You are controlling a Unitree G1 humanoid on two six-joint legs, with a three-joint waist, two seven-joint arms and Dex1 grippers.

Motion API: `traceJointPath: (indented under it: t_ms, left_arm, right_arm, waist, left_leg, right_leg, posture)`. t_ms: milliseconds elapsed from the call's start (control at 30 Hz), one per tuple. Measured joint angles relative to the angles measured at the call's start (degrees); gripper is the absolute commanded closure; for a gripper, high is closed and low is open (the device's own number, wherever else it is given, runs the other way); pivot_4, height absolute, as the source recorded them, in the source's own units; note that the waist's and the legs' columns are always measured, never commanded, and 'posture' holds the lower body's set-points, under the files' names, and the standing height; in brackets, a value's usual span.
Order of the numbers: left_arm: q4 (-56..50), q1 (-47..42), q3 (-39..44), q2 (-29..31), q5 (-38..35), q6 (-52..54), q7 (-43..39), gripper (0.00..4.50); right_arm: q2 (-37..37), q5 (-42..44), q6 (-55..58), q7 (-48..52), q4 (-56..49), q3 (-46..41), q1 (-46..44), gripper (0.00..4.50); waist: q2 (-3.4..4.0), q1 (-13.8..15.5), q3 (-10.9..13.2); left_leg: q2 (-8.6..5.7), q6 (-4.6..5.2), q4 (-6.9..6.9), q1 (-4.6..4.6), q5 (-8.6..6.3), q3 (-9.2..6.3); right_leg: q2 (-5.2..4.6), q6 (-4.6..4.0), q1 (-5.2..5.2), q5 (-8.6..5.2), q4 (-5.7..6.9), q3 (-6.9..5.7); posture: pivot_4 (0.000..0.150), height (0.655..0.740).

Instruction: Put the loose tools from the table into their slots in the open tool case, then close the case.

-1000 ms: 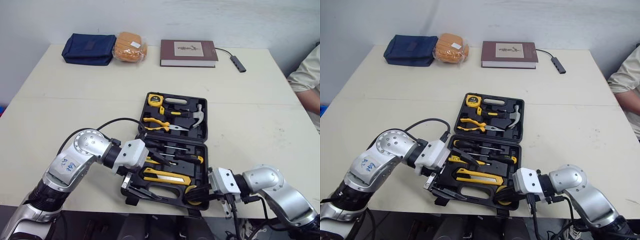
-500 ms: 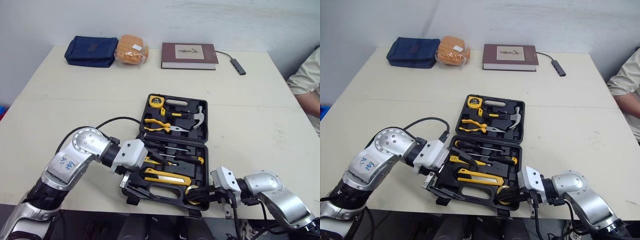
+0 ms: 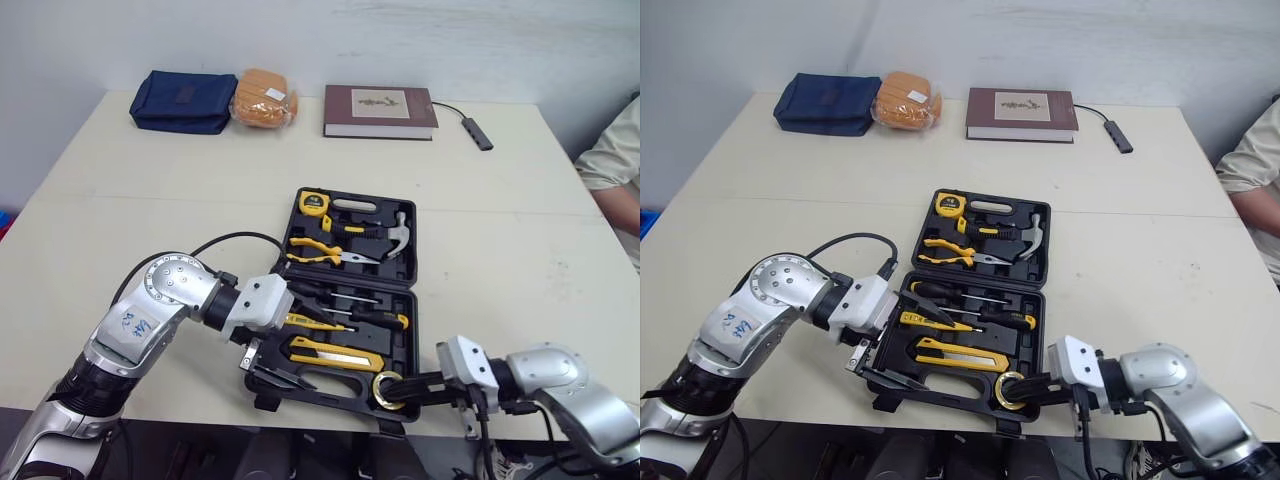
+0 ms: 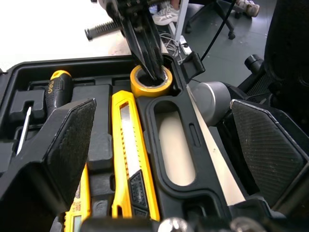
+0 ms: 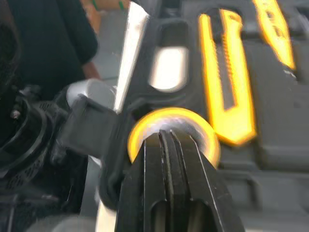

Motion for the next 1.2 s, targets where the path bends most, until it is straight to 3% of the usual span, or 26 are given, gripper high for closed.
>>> traceJointPath:
  t_ms: [133,233,267,300,500,567,933,1200]
  left_arm:
    - [1.38,0.45,2.3,0.59,0.15,0.16,2.03,0.0]
    - [8.55,2.87,6.53,3.56,1.49,-1.51,3.08,0.0]
    - [12.46,3.38,8.2,4.57,2.63,-2.84,3.61,0.53]
    - [14.98,3.46,9.3,4.99,3.43,-3.78,3.98,0.76]
    - [29.21,1.84,10.9,4.86,9.92,-12.61,5.81,3.7]
    - [32.65,0.3,10.18,4.29,12.5,-15.19,6.37,4.43]
    - [47.22,-10.3,5.48,-6.48,21.13,-19.28,12.36,4.43]
    - [43.19,-8.64,4.39,-7.85,20.71,-14.92,9.41,4.43]
  right_arm:
    - [-1.77,4.96,6.05,-1.9,-2.2,-5.94,-3.95,4.49]
    - [-4.6,4.43,7.87,-2.77,3.41,-9.75,-8.47,4.49]
    - [-5.59,2.92,7.74,-3.13,6.47,-10.88,-9.51,4.5]
    - [-6.18,1.87,7.55,-3.36,8.26,-11.33,-9.81,4.5]
    - [-6.26,-7.39,6.81,-6.14,16.81,-7.55,-13.59,4.5]
    - [-5.86,-9.85,6.45,-6.91,18.38,-5.78,-14.84,4.5]
    - [2.08,-16.39,5.93,-9.77,21.6,1.22,-22.5,4.5]
    - [5.16,-17.04,7.96,-10.26,20.89,2.44,-24.74,4.5]
  waist:
    - [0.04,-0.37,0.02]
    - [0.07,-0.59,0.04]
    - [0.07,-0.55,0.04]
    - [0.07,-0.55,0.04]
    - [0.08,-0.07,0.05]
    - [0.08,-0.11,0.05]
    - [-0.01,-0.23,0.1]
    - [-0.01,-0.3,0.11]
  left_leg:
    - [0.02,-0.04,-0.06,0.01,0.02,0.0]
    - [0.01,-0.04,-0.09,0.01,0.03,0.02]
    - [0.01,-0.04,-0.11,0.0,0.03,0.02]
    - [0.01,-0.04,-0.14,-0.03,0.02,0.02]
    - [-0.01,-0.02,-0.12,-0.22,0.01,0.08]
    - [-0.01,-0.02,-0.12,-0.22,0.01,0.12]
    - [-0.01,-0.02,-0.03,-0.28,0.04,0.26]
    - [-0.01,-0.04,-0.04,-0.29,0.05,0.26]
  right_leg:
    - [0.0,-0.02,-0.07,-0.01,0.07,0.02]
    - [0.0,-0.04,-0.13,-0.02,0.1,0.01]
    - [0.0,-0.07,-0.15,-0.04,0.1,0.0]
    - [0.0,-0.07,-0.19,-0.04,0.09,0.0]
    - [-0.03,-0.06,-0.36,-0.03,0.1,-0.02]
    - [-0.03,-0.06,-0.38,-0.03,0.13,-0.03]
    - [0.04,-0.02,-0.47,-0.01,0.49,-0.07]
    - [0.05,-0.02,-0.47,-0.01,0.49,-0.05]
  posture:
    - [0.15,0.74]
    - [0.15,0.74]
    - [0.15,0.74]
    - [0.15,0.74]
    - [0.15,0.74]
    - [0.15,0.74]
    - [0.15,0.74]
    - [0.15,0.74]
